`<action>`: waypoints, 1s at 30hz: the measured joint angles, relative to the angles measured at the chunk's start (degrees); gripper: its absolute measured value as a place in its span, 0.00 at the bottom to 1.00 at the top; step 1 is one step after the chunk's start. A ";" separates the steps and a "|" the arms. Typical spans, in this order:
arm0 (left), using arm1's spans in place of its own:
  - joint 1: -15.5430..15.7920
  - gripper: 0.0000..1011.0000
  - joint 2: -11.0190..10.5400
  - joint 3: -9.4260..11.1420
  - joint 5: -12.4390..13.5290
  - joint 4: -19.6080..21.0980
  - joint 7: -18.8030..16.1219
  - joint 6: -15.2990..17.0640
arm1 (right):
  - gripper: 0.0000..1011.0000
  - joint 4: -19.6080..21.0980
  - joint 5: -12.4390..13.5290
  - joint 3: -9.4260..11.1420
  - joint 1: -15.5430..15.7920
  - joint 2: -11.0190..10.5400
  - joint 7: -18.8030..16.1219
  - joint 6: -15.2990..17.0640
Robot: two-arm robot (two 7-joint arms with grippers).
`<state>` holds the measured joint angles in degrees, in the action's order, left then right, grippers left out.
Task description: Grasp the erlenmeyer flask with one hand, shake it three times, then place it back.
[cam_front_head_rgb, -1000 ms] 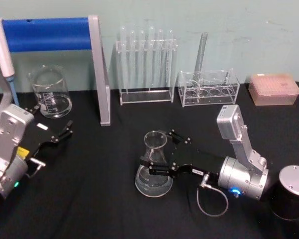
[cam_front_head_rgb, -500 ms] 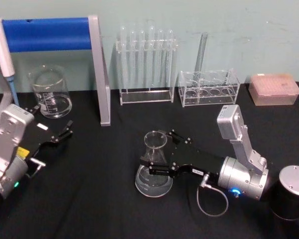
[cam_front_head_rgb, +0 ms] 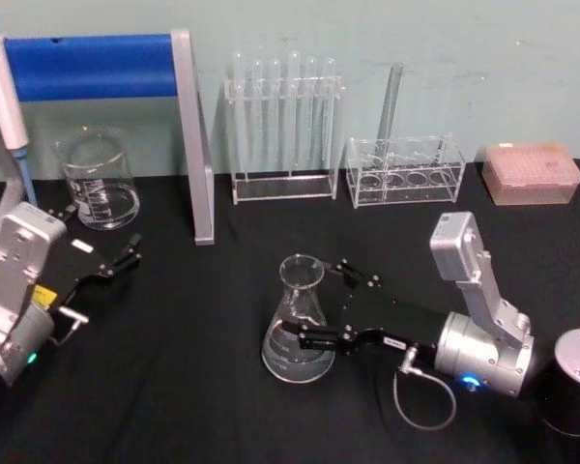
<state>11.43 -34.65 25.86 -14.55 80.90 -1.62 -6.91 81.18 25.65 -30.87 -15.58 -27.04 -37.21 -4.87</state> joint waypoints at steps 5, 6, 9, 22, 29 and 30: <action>0.00 0.99 0.00 0.00 0.00 0.00 0.00 0.00 | 0.99 1.15 0.13 0.62 1.28 -1.47 0.03 0.17; 0.00 0.99 0.00 0.00 0.00 -0.01 0.00 0.00 | 0.99 1.39 0.14 0.72 1.47 -1.74 0.03 0.18; 0.00 0.99 0.00 0.00 0.00 0.00 0.00 0.00 | 0.99 2.28 0.16 1.24 2.34 -2.86 0.08 0.18; 0.00 0.99 0.00 0.00 0.00 0.00 0.00 0.00 | 0.99 5.34 0.62 8.55 7.59 -3.31 9.33 -0.68; 0.00 0.99 0.00 0.00 0.00 0.00 0.00 0.00 | 0.99 5.52 -1.59 12.76 8.85 0.76 19.23 -2.44; 0.00 0.99 0.00 0.00 0.00 0.00 0.00 0.00 | 0.99 5.33 -2.63 13.14 8.78 1.74 21.06 -2.81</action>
<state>11.43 -34.64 25.86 -14.55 80.90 -1.62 -6.91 86.51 23.02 -17.73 -6.81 -25.30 -16.15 -7.68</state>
